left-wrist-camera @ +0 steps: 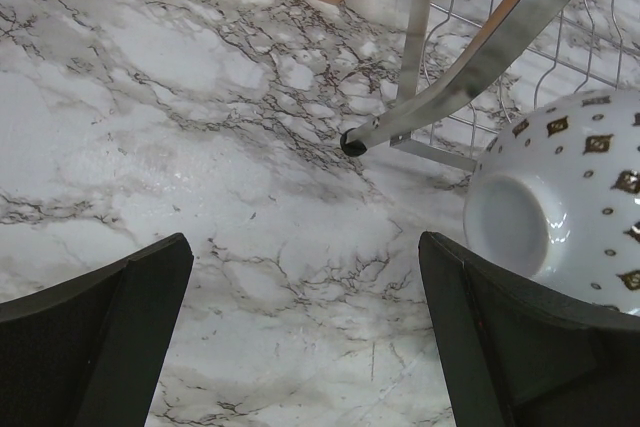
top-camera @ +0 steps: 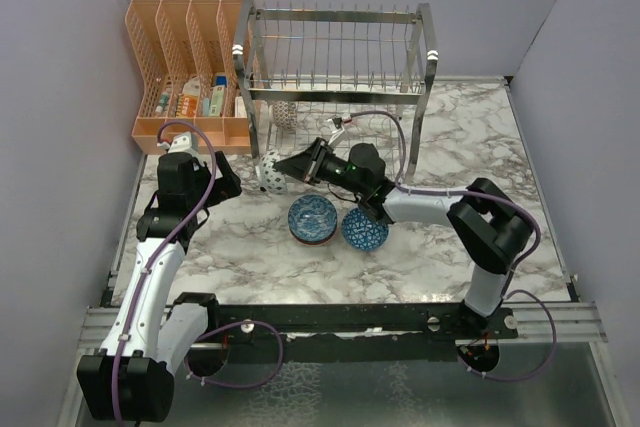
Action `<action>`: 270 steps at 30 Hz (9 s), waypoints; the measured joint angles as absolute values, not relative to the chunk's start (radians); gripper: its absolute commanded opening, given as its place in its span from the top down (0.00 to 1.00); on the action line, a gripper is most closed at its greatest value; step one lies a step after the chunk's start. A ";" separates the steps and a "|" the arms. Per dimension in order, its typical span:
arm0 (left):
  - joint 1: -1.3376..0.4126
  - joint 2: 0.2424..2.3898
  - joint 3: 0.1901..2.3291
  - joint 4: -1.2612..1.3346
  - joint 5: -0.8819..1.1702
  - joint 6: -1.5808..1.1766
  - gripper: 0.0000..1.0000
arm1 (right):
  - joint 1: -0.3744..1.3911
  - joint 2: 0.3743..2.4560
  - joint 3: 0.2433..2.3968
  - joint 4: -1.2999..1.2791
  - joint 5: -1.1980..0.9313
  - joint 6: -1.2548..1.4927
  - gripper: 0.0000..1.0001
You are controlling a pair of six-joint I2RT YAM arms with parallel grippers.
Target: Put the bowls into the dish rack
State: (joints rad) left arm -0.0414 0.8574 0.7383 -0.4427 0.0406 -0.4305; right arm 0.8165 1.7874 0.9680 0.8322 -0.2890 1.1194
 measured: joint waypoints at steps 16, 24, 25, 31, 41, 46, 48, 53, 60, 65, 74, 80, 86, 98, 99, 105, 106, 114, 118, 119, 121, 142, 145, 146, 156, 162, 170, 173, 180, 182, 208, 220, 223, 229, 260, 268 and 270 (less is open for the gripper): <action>-0.048 0.859 0.739 -0.443 0.040 -0.430 0.01 | 0.669 1.937 1.178 0.899 -0.284 1.174 0.99; -0.048 0.871 0.738 -0.443 0.040 -0.430 0.01 | 0.612 2.077 1.248 1.003 -0.282 1.174 0.99; -0.048 0.872 0.739 -0.443 0.040 -0.430 0.01 | 0.608 2.087 1.253 1.013 -0.280 1.174 0.99; -0.048 0.880 0.738 -0.443 0.040 -0.430 0.01 | 0.587 2.110 1.259 1.081 -0.240 1.165 0.99; -0.048 0.888 0.738 -0.443 0.040 -0.430 0.01 | 0.554 2.157 1.281 1.174 -0.165 1.166 0.99; -0.048 0.890 0.738 -0.443 0.040 -0.430 0.01 | 0.536 2.236 1.351 1.174 -0.149 1.188 0.99; -0.051 0.891 0.739 -0.443 0.040 -0.430 0.01 | 0.529 2.258 1.365 1.176 -0.144 1.204 0.99; -0.055 0.898 0.738 -0.443 0.040 -0.429 0.01 | 0.515 2.322 1.415 1.182 -0.141 1.253 0.99; -0.061 0.904 0.738 -0.443 0.040 -0.427 0.01 | 0.495 2.416 1.493 1.190 -0.144 1.340 0.99; -0.061 0.910 0.738 -0.443 0.040 -0.426 0.01 | 0.479 2.466 1.537 1.187 -0.165 1.415 0.99; -0.061 0.920 0.739 -0.443 0.040 -0.426 0.01 | 0.468 2.530 1.599 1.170 -0.208 1.552 0.99; -0.061 0.920 0.738 -0.443 0.039 -0.424 0.01 | 0.467 2.530 1.601 1.150 -0.224 1.584 0.97; -0.061 0.920 0.738 -0.443 0.039 -0.423 0.01 | 0.464 2.529 1.592 1.144 -0.226 1.599 0.85; -0.061 0.920 0.739 -0.443 0.039 -0.423 0.01 | 0.456 2.508 1.565 1.093 -0.225 1.551 0.65; -0.061 0.920 0.738 -0.443 0.039 -0.423 0.01 | 0.456 2.508 1.565 1.092 -0.225 1.546 0.64; -0.061 0.920 0.739 -0.443 0.039 -0.423 0.01 | 0.456 2.506 1.565 1.091 -0.236 1.519 0.61; -0.061 0.920 0.738 -0.443 0.039 -0.423 0.01 | 0.456 2.504 1.565 1.091 -0.239 1.514 0.61; -0.061 0.920 0.738 -0.443 0.039 -0.423 0.01 | 0.456 2.460 1.554 1.117 -0.256 1.505 0.60; -0.061 0.920 0.738 -0.443 0.039 -0.423 0.01 | 0.456 2.451 1.554 1.128 -0.287 1.506 0.60; -0.061 0.920 0.739 -0.443 0.039 -0.423 0.01 | 0.456 2.449 1.554 1.131 -0.297 1.508 0.60; -0.061 0.920 0.739 -0.443 0.039 -0.423 0.01 | 0.456 2.447 1.554 1.141 -0.327 1.518 0.60; -0.054 0.901 0.738 -0.443 0.039 -0.423 0.01 | 0.496 2.087 1.288 0.958 -0.791 1.440 0.58; -0.052 0.899 0.738 -0.443 0.040 -0.423 0.01 | 0.520 2.040 1.219 0.923 -0.823 1.407 0.58; -0.052 0.899 0.738 -0.443 0.040 -0.423 0.01 | 0.533 2.024 1.190 0.911 -0.831 1.398 0.58; -0.044 0.892 0.738 -0.442 0.041 -0.423 0.01 | 0.616 1.808 0.877 0.883 -0.836 1.357 0.58; -0.040 0.890 0.738 -0.442 0.041 -0.423 0.01 | 0.659 1.625 0.719 0.828 -0.825 1.295 0.58; -0.039 0.883 0.738 -0.442 0.041 -0.423 0.01 | 0.731 1.289 0.645 0.370 -0.721 1.011 0.52; -0.038 0.883 0.738 -0.442 0.042 -0.423 0.01 | 0.733 1.161 0.662 0.167 -0.607 0.882 0.50; -0.038 0.883 0.738 -0.441 0.052 -0.423 0.01 | 0.734 1.092 0.775 -0.197 -0.357 0.634 0.46; -0.038 0.883 0.738 -0.441 0.056 -0.423 0.01 | 0.745 1.118 0.791 -0.264 -0.309 0.592 0.40; -0.035 0.888 0.738 -0.439 0.062 -0.423 0.01 | 0.983 1.359 0.790 -0.368 0.030 0.406 0.32; -0.034 0.894 0.738 -0.438 0.062 -0.423 0.01 | 1.052 1.463 0.797 -0.391 0.180 0.391 0.60; -0.034 0.894 0.738 -0.438 0.062 -0.423 0.01 | 1.060 1.466 0.801 -0.405 0.221 0.399 0.76; -0.034 0.894 0.738 -0.438 0.063 -0.423 0.01 | 1.074 1.467 0.832 -0.432 0.283 0.413 0.99; -0.032 0.894 0.738 -0.436 0.067 -0.423 0.01 | 1.079 1.230 0.979 -0.436 -0.123 0.463 0.99; -0.032 0.889 0.738 -0.436 0.067 -0.423 0.01 | 1.079 1.238 1.001 -0.289 -0.327 0.521 0.99; -0.032 0.889 0.738 -0.436 0.067 -0.423 0.01 | 1.076 1.253 0.999 -0.236 -0.370 0.549 0.99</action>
State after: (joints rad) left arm -0.0319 0.8886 0.7383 -0.4358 0.0673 -0.4232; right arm 1.0763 1.2533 0.9993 -0.2363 -0.3698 0.5491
